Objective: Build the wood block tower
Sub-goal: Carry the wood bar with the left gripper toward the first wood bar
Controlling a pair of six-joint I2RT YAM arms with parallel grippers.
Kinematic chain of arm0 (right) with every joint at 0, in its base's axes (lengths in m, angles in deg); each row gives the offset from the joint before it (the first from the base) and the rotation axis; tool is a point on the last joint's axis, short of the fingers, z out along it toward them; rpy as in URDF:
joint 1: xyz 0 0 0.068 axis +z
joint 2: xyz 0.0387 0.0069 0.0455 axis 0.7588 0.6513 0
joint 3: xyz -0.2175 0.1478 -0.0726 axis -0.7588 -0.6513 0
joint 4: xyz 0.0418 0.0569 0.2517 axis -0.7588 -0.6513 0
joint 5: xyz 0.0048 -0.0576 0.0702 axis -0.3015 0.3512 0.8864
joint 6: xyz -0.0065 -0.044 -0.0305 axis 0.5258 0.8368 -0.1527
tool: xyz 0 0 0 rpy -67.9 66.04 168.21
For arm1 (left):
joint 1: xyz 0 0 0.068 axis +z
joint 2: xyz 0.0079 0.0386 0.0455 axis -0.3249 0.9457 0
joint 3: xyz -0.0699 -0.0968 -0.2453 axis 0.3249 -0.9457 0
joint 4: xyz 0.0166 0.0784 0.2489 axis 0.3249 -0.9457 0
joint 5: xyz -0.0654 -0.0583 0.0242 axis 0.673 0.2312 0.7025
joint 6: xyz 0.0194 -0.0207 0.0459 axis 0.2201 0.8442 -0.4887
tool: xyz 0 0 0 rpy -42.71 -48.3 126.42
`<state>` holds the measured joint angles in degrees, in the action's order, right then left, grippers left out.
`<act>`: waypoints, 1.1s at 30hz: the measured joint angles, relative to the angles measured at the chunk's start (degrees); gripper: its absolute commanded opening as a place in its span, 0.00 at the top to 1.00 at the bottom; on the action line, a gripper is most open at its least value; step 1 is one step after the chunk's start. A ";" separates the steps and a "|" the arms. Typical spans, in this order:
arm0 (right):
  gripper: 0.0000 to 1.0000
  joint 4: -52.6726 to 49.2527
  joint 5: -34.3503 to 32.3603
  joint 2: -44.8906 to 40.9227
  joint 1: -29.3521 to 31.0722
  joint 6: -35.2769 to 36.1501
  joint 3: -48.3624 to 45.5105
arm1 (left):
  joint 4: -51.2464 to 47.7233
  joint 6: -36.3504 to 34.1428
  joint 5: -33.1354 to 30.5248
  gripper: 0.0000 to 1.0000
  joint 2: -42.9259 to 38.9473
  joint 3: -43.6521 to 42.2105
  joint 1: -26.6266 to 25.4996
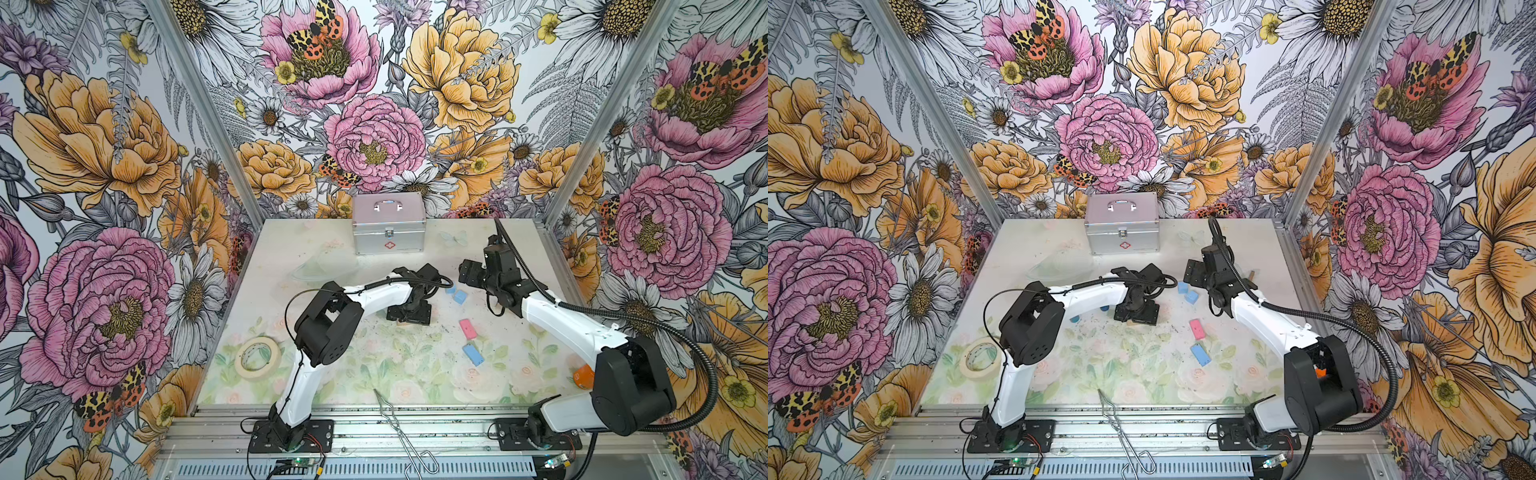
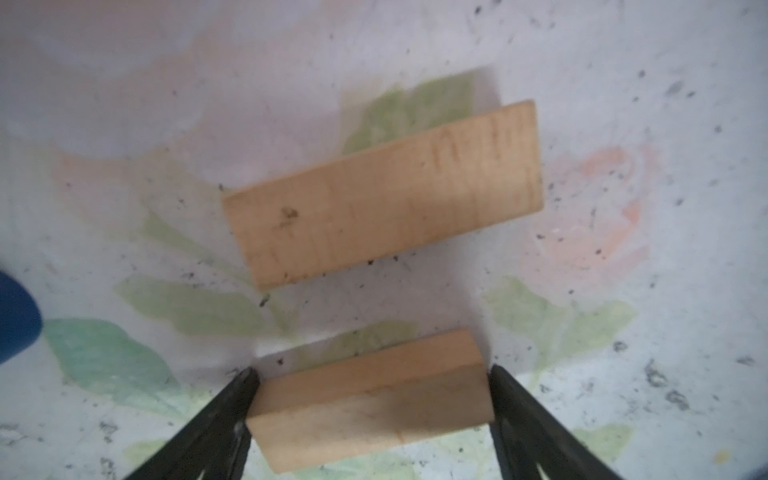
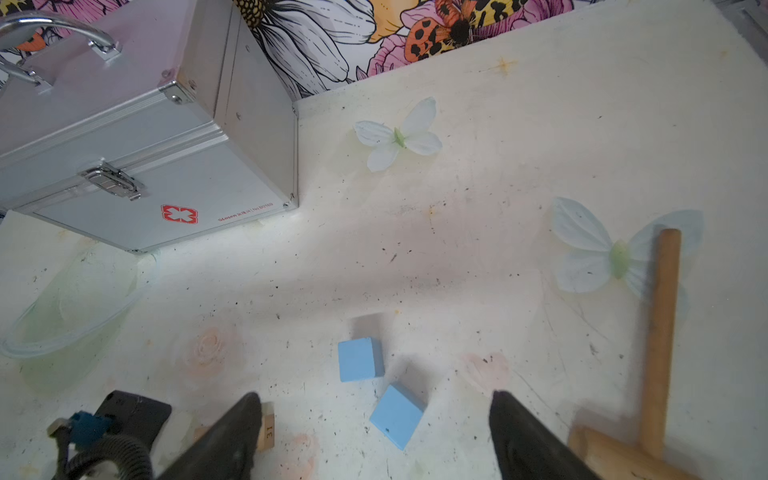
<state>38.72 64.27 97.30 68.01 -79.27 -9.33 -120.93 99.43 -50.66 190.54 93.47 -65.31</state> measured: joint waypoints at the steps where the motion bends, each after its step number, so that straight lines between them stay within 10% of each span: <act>1: 0.12 -0.13 -0.02 -0.02 0.00 0.00 -0.02 | -0.17 -0.48 -0.02 0.14 0.37 0.59 0.00; 33: 0.12 -0.98 -0.83 -0.35 -0.02 0.00 -0.04 | -0.98 -3.72 -0.98 0.05 3.61 7.21 -0.28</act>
<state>37.74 63.44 96.95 67.99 -79.27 -9.38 -121.92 95.72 -51.64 194.15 100.68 -65.59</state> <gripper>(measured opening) 0.879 0.942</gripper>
